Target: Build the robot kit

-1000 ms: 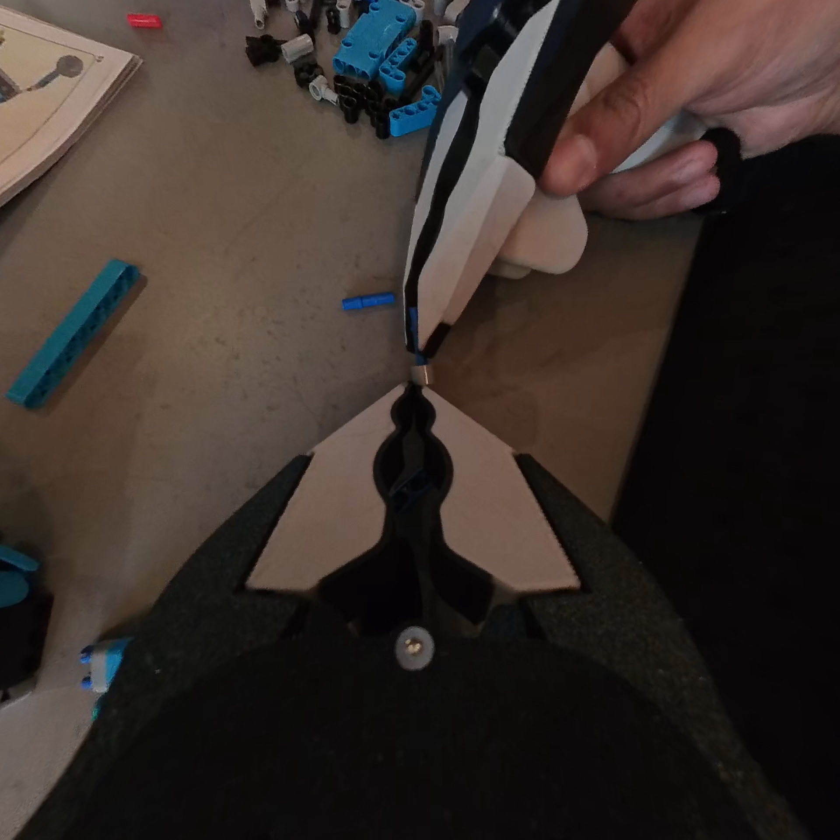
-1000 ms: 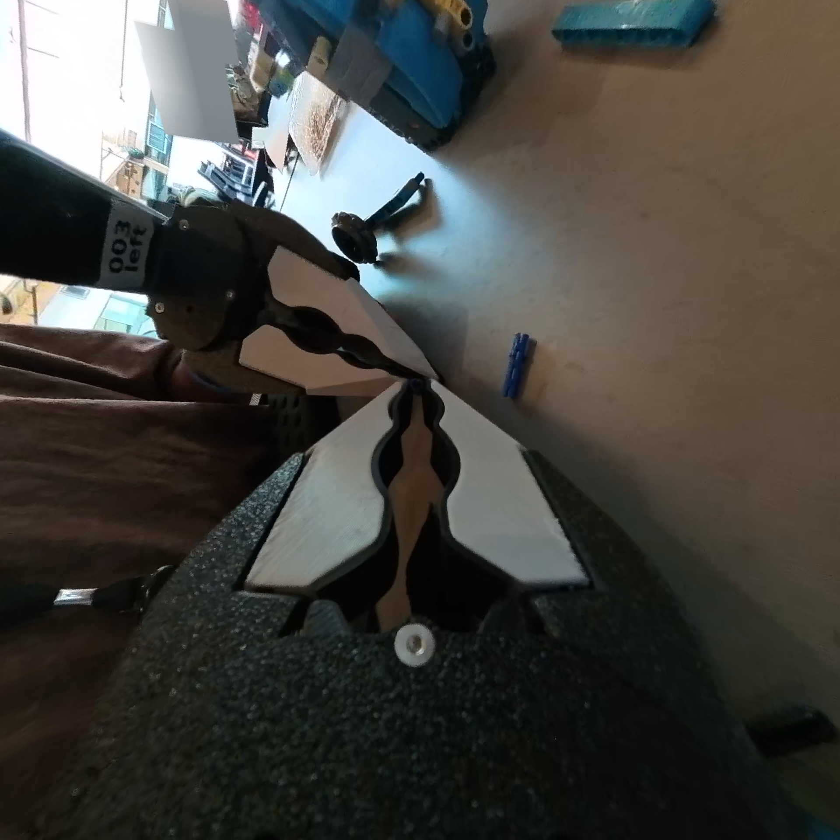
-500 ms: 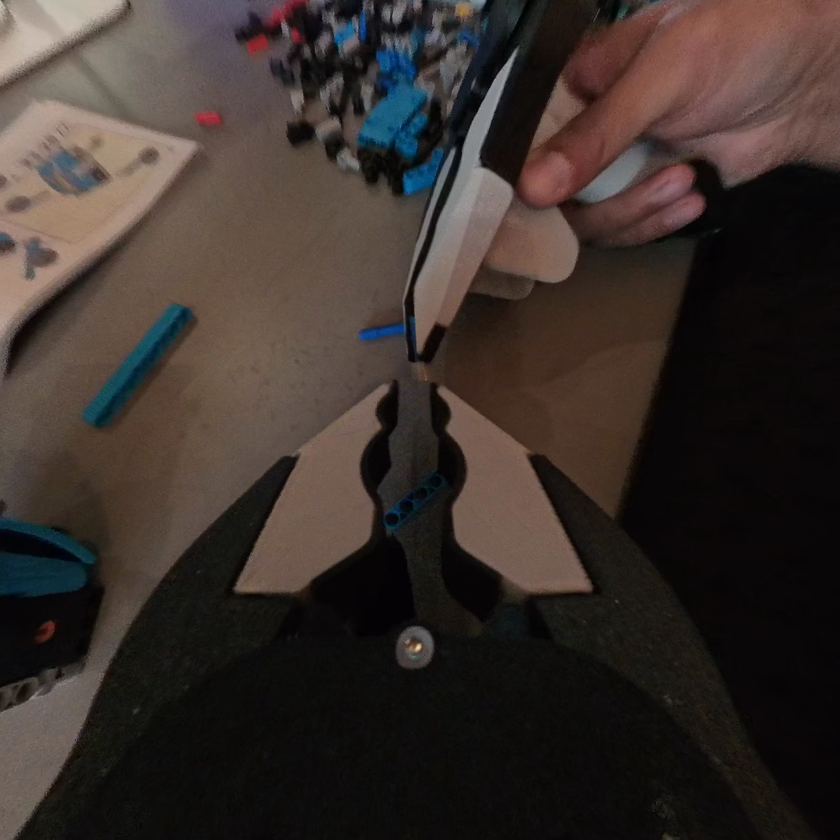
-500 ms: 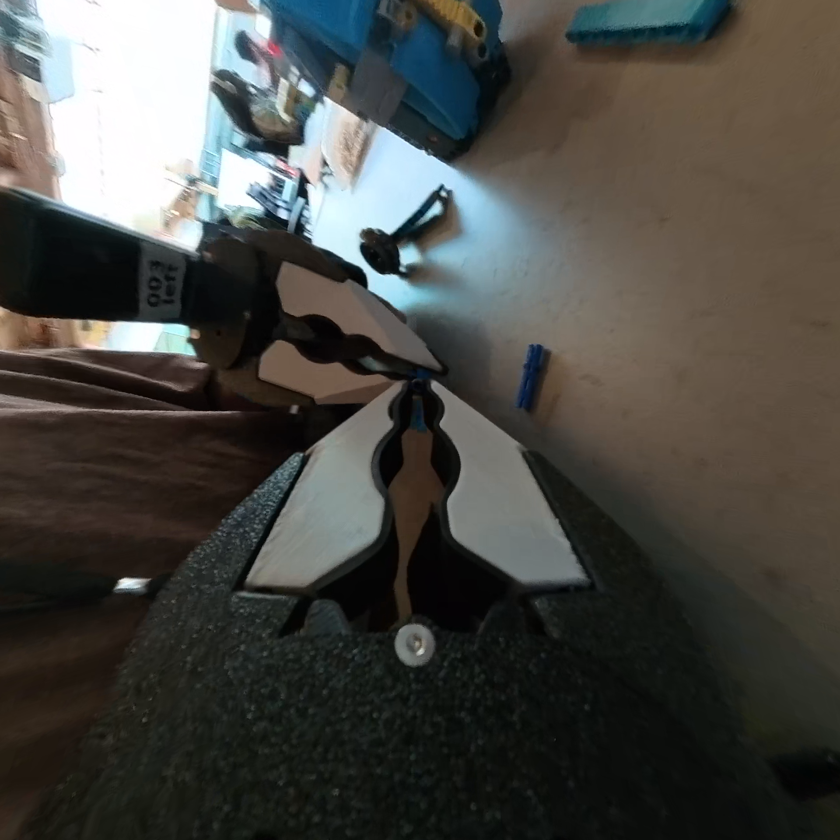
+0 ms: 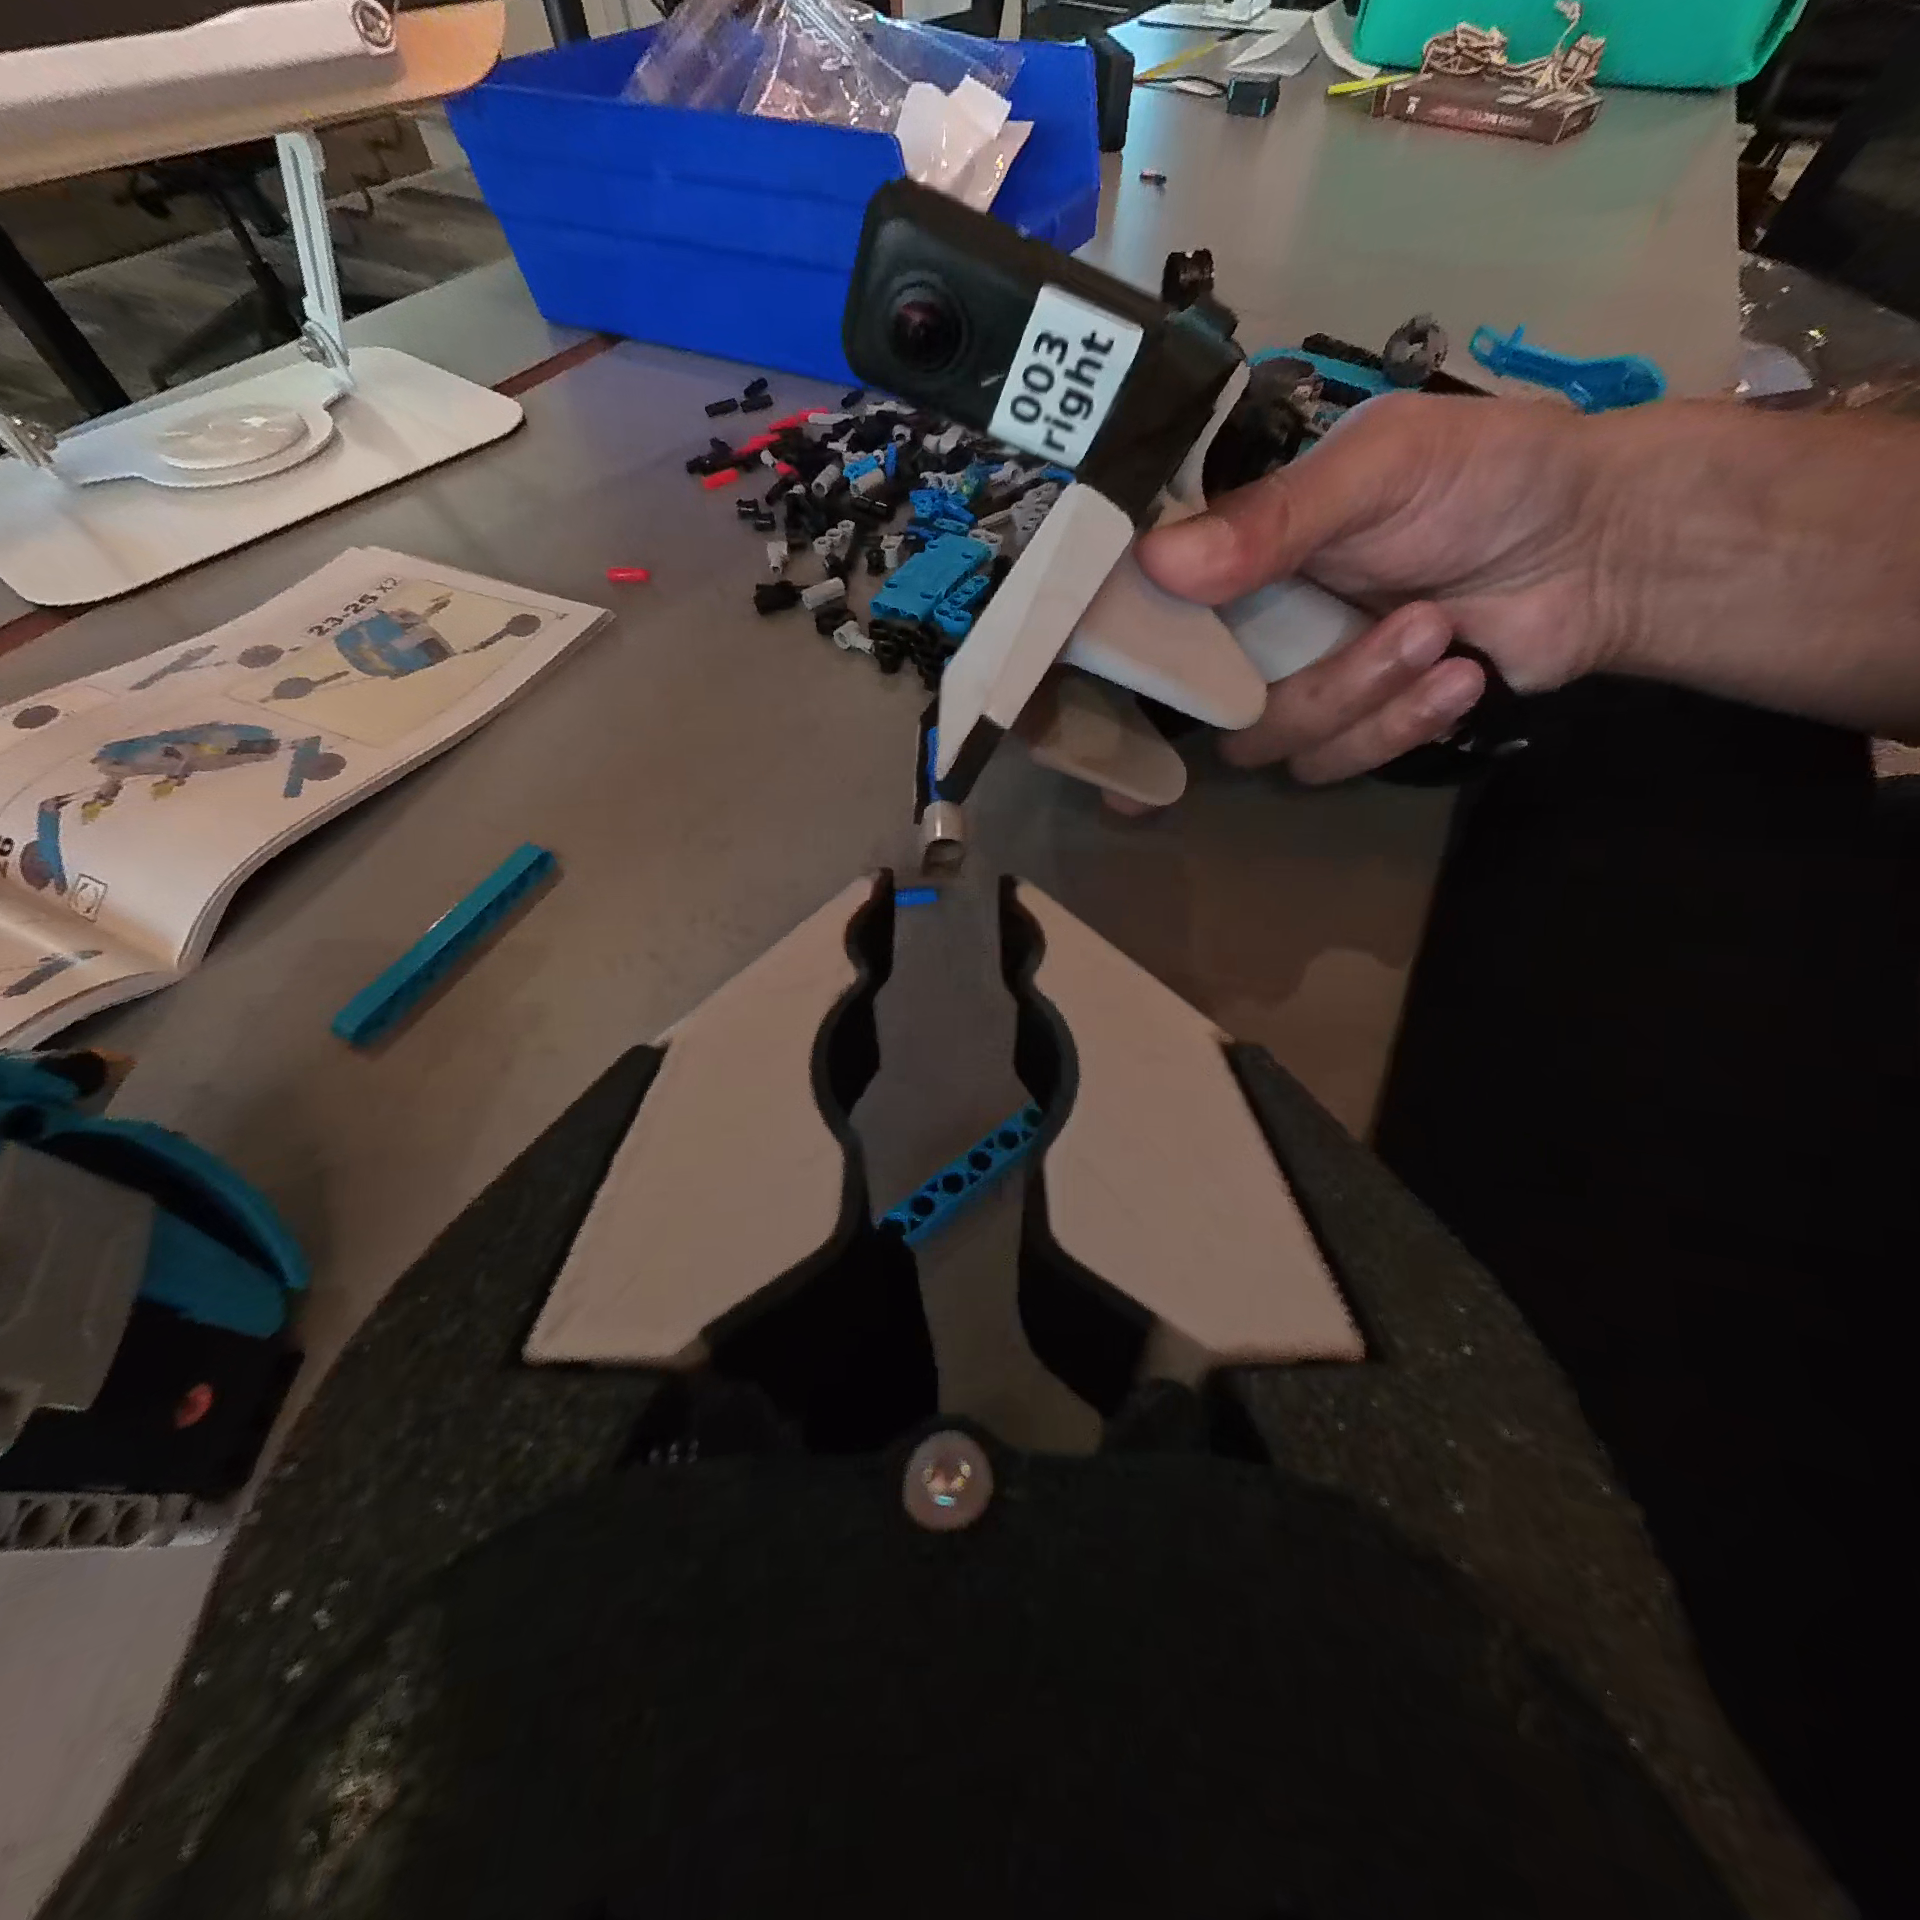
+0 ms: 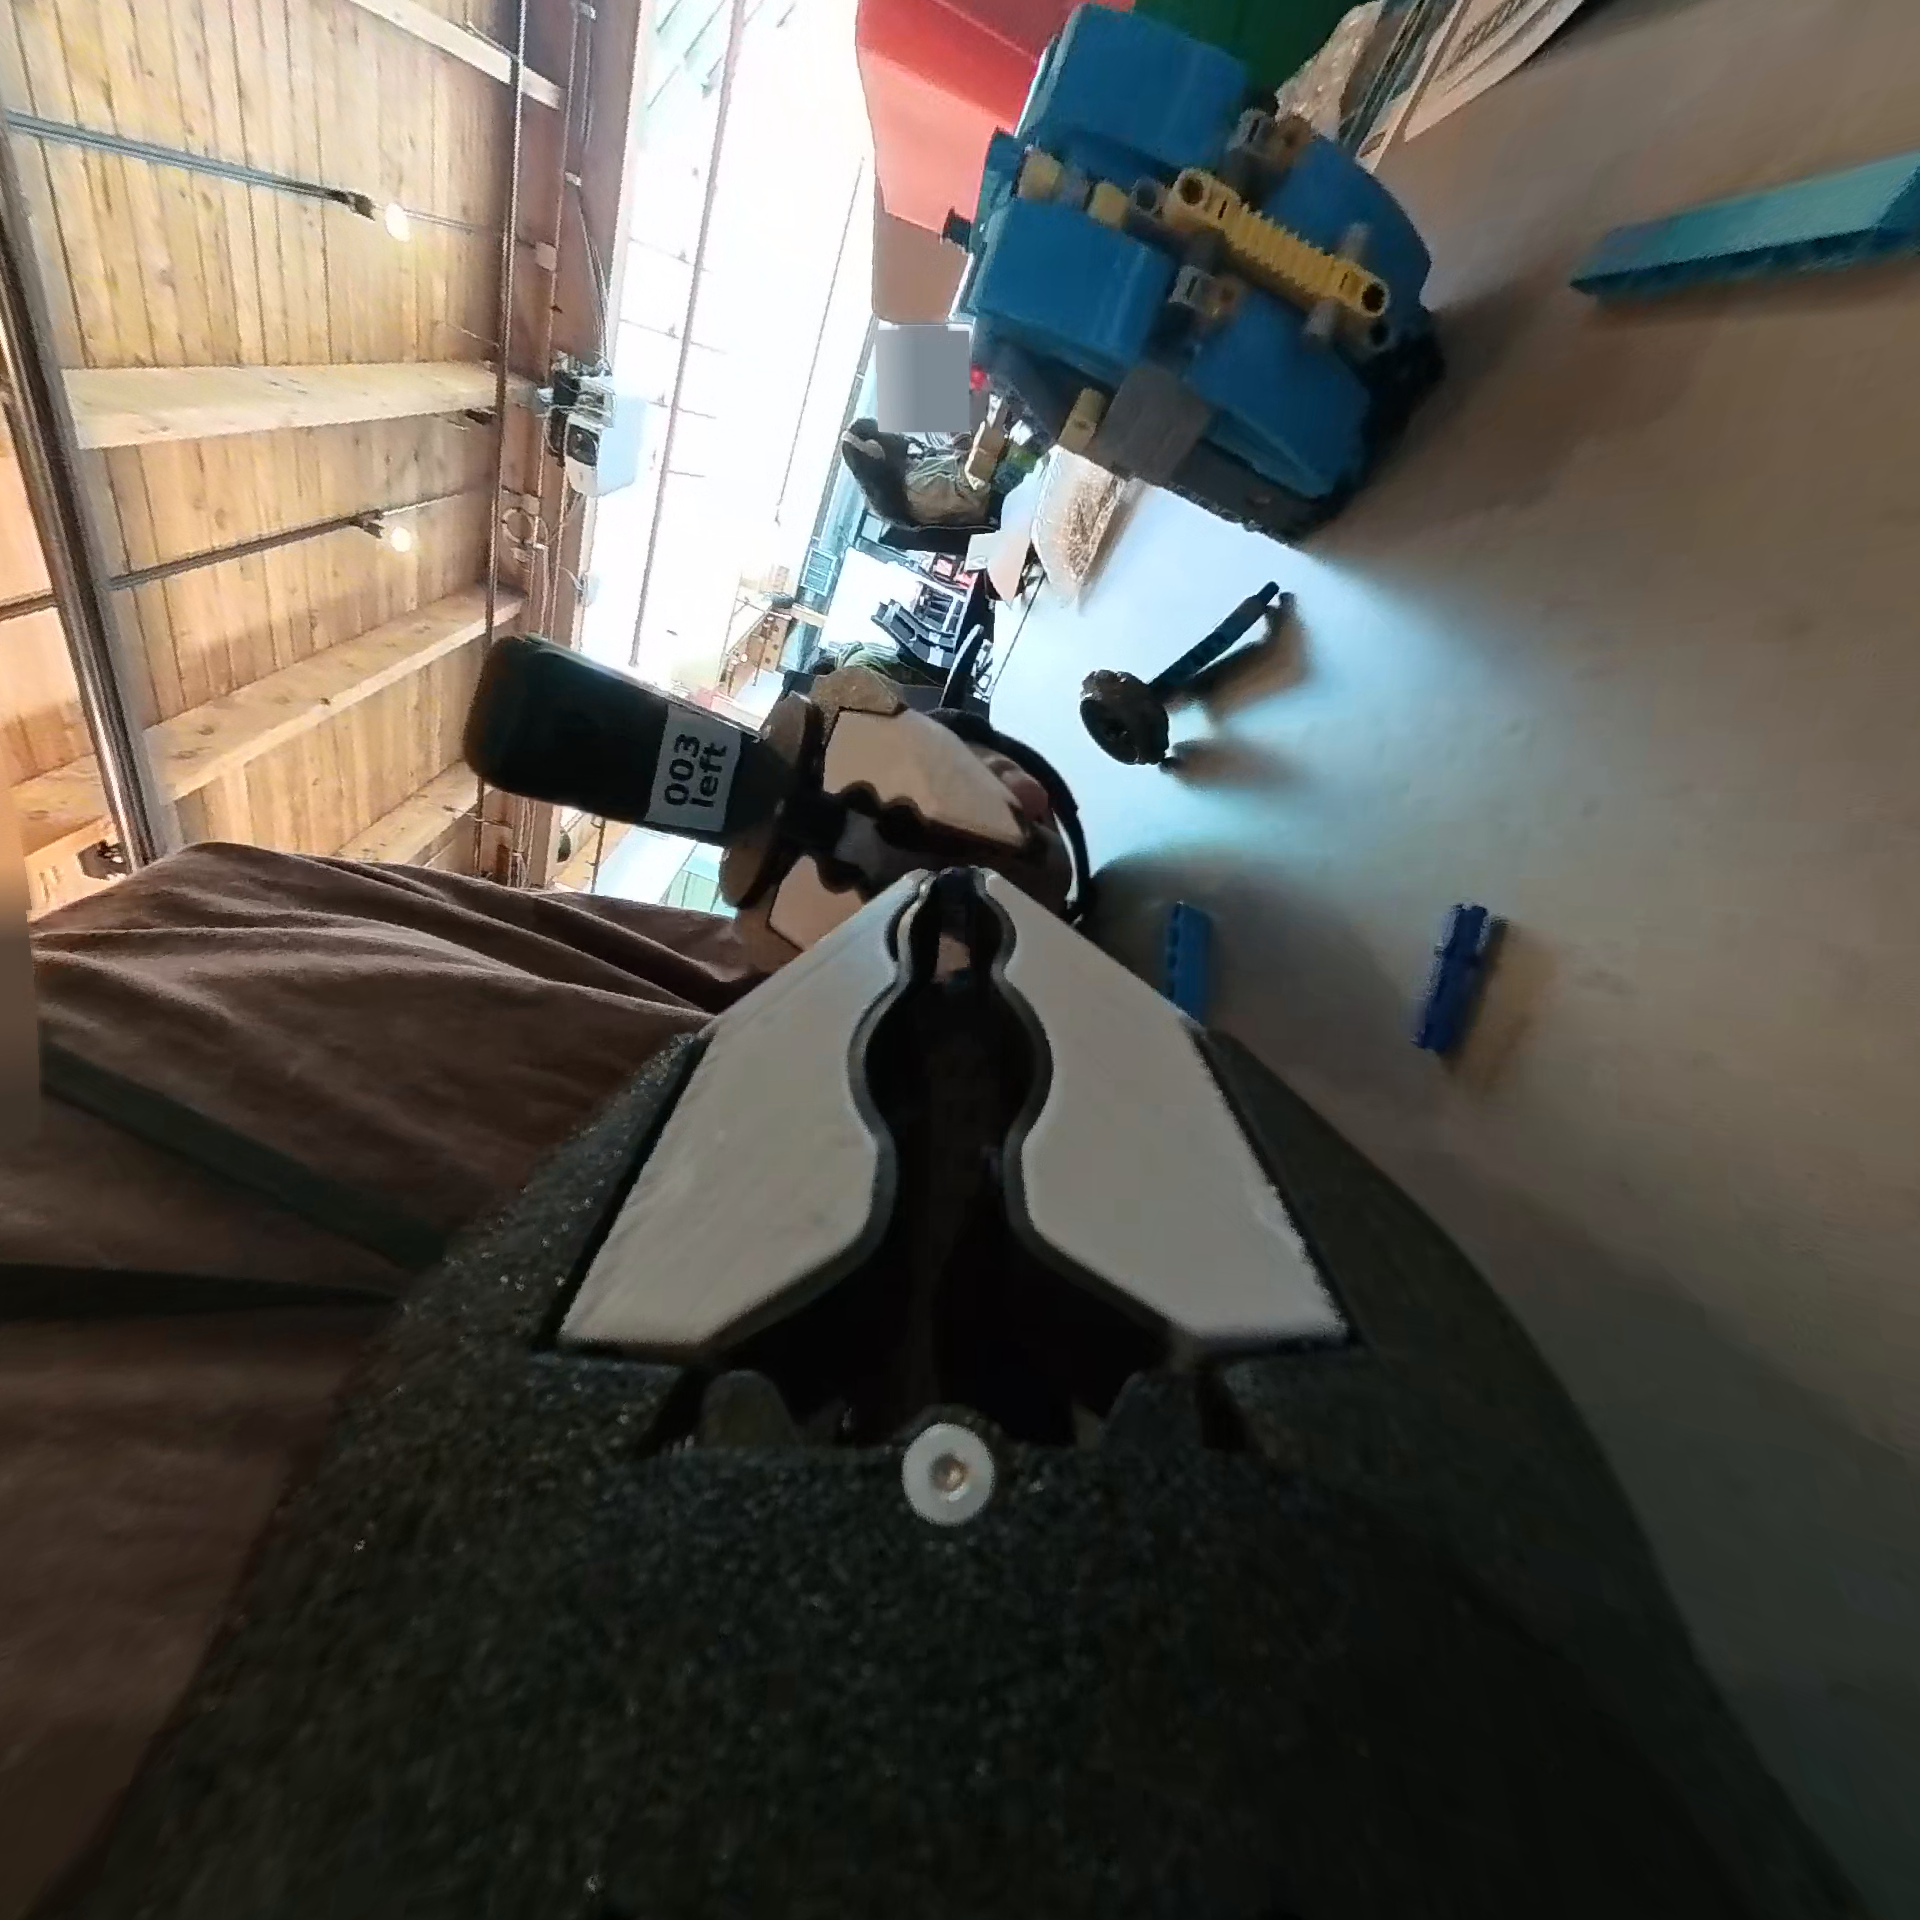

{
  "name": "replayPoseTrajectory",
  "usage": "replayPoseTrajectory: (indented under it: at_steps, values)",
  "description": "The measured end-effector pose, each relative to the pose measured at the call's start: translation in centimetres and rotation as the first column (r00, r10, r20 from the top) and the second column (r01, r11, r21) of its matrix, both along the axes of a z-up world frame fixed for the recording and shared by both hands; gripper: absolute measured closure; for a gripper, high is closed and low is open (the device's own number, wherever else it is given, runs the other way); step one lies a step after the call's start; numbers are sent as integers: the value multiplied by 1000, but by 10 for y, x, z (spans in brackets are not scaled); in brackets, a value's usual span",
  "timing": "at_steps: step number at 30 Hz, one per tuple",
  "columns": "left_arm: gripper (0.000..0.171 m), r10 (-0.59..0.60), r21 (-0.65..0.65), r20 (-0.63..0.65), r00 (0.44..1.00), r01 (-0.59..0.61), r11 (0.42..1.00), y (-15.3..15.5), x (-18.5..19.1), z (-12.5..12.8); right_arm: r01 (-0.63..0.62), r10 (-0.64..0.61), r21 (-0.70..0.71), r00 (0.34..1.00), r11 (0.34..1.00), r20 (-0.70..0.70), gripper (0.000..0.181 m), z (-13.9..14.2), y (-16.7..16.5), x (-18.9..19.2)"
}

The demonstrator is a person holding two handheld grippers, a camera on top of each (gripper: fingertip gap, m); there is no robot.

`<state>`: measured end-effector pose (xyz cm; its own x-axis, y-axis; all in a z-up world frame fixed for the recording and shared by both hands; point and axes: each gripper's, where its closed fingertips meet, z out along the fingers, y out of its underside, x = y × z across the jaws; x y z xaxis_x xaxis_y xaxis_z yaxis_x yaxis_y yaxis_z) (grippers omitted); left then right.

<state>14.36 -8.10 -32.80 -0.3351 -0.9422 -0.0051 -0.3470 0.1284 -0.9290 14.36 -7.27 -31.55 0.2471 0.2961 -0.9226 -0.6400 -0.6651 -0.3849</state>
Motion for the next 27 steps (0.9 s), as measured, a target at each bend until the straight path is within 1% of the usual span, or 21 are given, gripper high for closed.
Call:
replayPoseTrajectory:
  at_steps: [2,4,7,9,11,15,16,18,19,20,21,22,24,25,27]
  values:
    - [153,-6,10,12,1000,6,1000,-1,-2,2,-4,4,6,1000,1000,-19,177,2,1,-3]
    - [164,-2,25,23,1000,2,1000,-1,-3,4,-32,32,2,999,999,-14,177,2,1,-9]
    - [165,-4,44,37,999,2,999,0,-5,5,-44,44,-1,999,999,-1,177,2,2,-14]
    - [165,8,61,32,999,-10,998,3,-7,4,-31,31,-1,999,1000,8,176,2,4,-16]
    - [165,12,81,14,1000,-13,997,4,-9,1,-35,36,-11,999,999,2,177,-1,5,-19]
    - [165,55,137,-25,998,-51,989,12,-11,-7,-14,16,-39,998,999,60,176,-8,12,-22]
    - [165,66,120,-30,997,-62,991,14,-11,-7,0,3,-31,995,1000,100,176,-9,14,-21]
    - [165,97,4,-27,995,-97,995,18,-9,-3,39,-45,29,973,999,225,171,-6,19,-16]
    - [165,115,-69,-32,993,-117,991,20,-8,1,71,-91,76,943,995,321,157,-2,20,-10]
    - [165,125,-132,-44,991,-130,983,23,-8,2,94,-145,138,890,986,432,149,2,20,-3]
    - [165,130,-202,-55,990,-139,969,24,-8,5,92,-199,219,816,972,543,145,9,18,2]
    - [165,121,-294,-65,991,-135,946,24,-8,9,83,-260,296,728,952,634,141,16,16,6]
    - [165,113,-445,-81,990,-137,885,26,-6,17,37,-356,405,556,914,752,129,28,14,2]
    - [165,102,-515,-81,991,-129,847,26,-5,22,19,-388,434,485,901,784,121,33,14,-3]
    - [165,58,-658,-80,995,-97,747,23,-5,35,-2,-439,472,363,882,822,117,38,18,-12]
